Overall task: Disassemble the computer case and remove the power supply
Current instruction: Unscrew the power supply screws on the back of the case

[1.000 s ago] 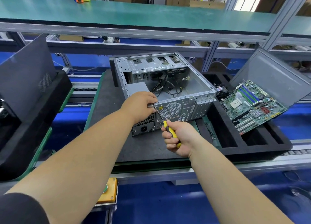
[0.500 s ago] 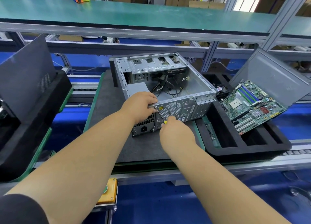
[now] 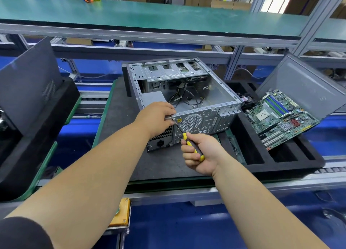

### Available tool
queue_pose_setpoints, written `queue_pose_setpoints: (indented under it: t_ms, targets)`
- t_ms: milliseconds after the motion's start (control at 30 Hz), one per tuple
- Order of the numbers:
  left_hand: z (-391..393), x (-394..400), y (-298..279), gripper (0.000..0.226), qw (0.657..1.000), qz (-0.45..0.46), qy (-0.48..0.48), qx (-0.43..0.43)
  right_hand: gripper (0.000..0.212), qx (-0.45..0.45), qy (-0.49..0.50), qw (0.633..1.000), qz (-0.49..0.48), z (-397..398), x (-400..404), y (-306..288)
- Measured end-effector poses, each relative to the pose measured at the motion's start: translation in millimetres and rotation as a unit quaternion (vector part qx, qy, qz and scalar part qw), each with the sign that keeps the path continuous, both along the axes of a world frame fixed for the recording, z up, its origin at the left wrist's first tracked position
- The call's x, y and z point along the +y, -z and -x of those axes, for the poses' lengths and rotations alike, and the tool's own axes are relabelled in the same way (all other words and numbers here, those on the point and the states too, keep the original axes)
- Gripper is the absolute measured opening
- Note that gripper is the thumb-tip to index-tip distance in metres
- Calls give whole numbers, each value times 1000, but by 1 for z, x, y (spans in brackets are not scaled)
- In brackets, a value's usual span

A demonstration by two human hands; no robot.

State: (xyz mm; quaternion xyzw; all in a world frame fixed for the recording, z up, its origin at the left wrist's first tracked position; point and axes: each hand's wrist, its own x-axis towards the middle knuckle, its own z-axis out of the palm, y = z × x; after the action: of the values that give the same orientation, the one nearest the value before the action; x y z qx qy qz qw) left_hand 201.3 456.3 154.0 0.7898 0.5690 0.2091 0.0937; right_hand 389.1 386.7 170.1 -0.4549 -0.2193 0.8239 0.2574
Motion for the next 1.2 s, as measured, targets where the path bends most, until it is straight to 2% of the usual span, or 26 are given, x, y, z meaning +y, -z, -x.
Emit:
queue_pose_setpoints:
  t_ms: [67, 100, 167, 200, 267, 300, 333, 367, 400, 500, 567, 600, 633, 667, 733, 767, 833, 933, 1033, 1133, 1167, 1200]
  targets:
    - [0, 0, 0, 29, 1000, 3, 0, -2, 35, -30, 2, 999, -25, 5, -2, 2]
    - [0, 0, 0, 29, 1000, 4, 0, -2, 35, -75, -2, 996, -52, 7, -2, 4]
    - [-1, -1, -1, 28, 1000, 4, 1, -4, 33, -225, -35, 962, -152, 12, -3, 4]
    - [-1, -1, -1, 28, 1000, 3, 1, -4, 31, -326, -66, 917, -220, 15, -4, 3]
    - [-1, -1, -1, 28, 1000, -1, 0, -5, 28, -512, -134, 772, -351, 17, -7, 6]
    - [-1, -2, -1, 27, 1000, -2, 1, -5, 24, -575, -157, 699, -395, 19, -10, 8]
    - [-1, -2, -1, 27, 1000, -3, 1, -7, 19, -617, -163, 643, -423, 21, -12, 10]
    - [-1, -2, -2, 27, 1000, -3, 0, -8, 15, -644, -163, 607, -436, 23, -14, 12]
    - [-1, -3, -2, 27, 1000, -3, -1, -9, 11, -656, -159, 593, -439, 25, -14, 13]
    - [-1, -3, -2, 26, 1000, -3, -3, -11, 6, -653, -156, 608, -424, 28, -9, 11]
    - [-1, -3, -2, 25, 1000, -3, -2, -9, 16, -639, -175, 612, -433, 25, -6, 7]
    - [-1, -3, -2, 24, 1000, -3, -1, -6, 22, -622, -177, 635, -422, 22, -4, 4]
    - [-1, -3, -2, 24, 1000, -3, -1, -2, 27, -592, -169, 681, -397, 19, -3, 1]
    - [-1, -3, -2, 25, 1000, -2, -2, -1, 31, -545, -152, 742, -361, 15, -2, -2]
    - [-1, -3, -1, 28, 1000, 0, -7, -3, 37, -405, -99, 875, -245, 9, 0, -6]
    - [-1, -3, -1, 29, 1000, 0, -9, -8, 40, -325, -76, 925, -181, 6, 0, -6]
    - [-1, -2, 0, 30, 1000, 0, -10, -13, 44, -178, -34, 980, -84, 2, 0, -4]
    - [-1, -2, -1, 31, 1000, 1, -9, -7, 41, -37, 7, 999, 13, -2, -1, 0]
    - [-1, -2, -1, 28, 1000, 3, -8, 1, 36, -17, 8, 999, 32, 2, -3, 3]
    - [-1, -1, 0, 28, 1000, 2, -9, -2, 36, -128, -2, 991, -41, 9, -3, 6]
    - [-1, -1, 0, 28, 1000, 2, -9, -3, 36, -203, -20, 975, -92, 12, -3, 5]
    - [-1, -1, 0, 28, 1000, 2, -8, -3, 36, -297, -52, 940, -157, 15, -4, 3]
